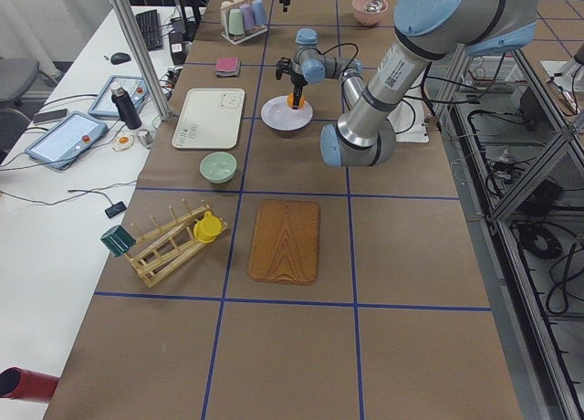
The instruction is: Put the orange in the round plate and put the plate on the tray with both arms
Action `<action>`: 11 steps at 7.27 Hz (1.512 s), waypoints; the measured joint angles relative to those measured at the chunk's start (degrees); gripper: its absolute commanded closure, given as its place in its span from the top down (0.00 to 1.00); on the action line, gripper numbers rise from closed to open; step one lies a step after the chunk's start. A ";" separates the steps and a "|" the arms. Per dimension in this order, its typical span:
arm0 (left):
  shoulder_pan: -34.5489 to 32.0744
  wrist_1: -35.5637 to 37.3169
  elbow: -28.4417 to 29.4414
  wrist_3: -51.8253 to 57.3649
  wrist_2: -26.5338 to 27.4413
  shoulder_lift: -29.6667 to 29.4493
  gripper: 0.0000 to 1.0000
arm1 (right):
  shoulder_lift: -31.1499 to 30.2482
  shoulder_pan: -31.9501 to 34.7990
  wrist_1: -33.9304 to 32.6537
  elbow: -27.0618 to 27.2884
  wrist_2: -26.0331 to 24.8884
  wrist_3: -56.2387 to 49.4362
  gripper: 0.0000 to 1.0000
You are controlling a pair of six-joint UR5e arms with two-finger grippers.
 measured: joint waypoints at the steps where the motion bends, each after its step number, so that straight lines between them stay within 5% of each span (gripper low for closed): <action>1: 0.04 -1.17 0.97 0.14 0.50 -0.06 0.00 | -0.09 0.00 0.01 0.09 0.06 0.01 1.00; 2: -0.42 -1.78 1.38 0.33 1.07 -0.04 0.15 | -0.09 0.00 0.01 0.18 0.12 0.04 1.00; 4: -2.87 -2.12 2.02 0.49 1.44 0.29 0.98 | -0.34 0.03 0.01 0.43 0.10 0.05 1.00; 11: -12.01 -9.60 0.53 2.30 0.65 8.45 0.99 | -3.83 0.02 0.01 3.08 -0.65 0.00 1.00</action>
